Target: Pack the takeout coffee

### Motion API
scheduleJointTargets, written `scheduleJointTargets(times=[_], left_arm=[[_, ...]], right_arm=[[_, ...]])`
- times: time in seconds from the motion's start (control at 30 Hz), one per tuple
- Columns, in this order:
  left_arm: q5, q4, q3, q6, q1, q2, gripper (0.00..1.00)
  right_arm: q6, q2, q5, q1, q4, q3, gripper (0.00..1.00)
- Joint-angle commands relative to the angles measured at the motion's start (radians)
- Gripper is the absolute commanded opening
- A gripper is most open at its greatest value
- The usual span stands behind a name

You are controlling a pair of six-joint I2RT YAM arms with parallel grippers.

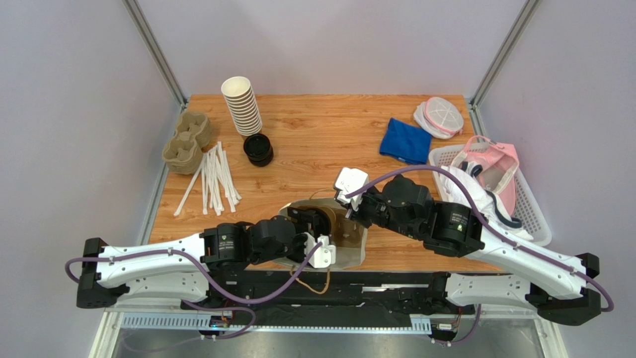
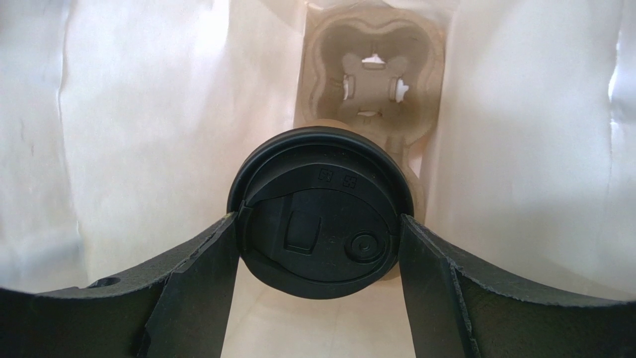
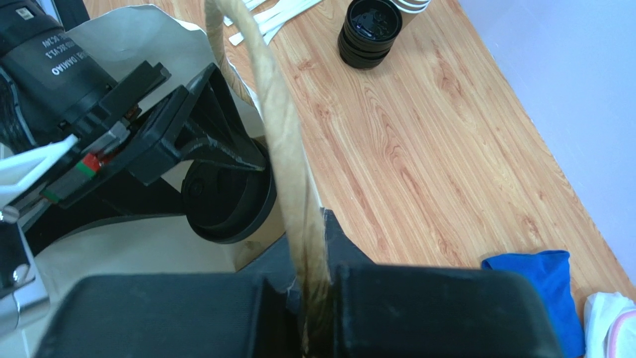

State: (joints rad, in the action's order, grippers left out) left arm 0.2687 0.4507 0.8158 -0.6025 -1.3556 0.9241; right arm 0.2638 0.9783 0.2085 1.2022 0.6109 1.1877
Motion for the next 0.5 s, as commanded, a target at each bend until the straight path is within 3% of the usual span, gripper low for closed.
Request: scheduleJointTargets(times=[0.0, 0.47], left_arm=[[-0.014, -0.046, 0.063, -0.022, -0.005, 0.031, 0.19], [-0.025, -0.19, -0.006, 0.001, 0.001, 0.101, 0.19]], right_arm=[[0.043, 0.008, 0.014, 0.002, -0.022, 0.046, 0.0], [0.192, -0.001, 0.129, 0.039, -0.198, -0.079, 0.0]])
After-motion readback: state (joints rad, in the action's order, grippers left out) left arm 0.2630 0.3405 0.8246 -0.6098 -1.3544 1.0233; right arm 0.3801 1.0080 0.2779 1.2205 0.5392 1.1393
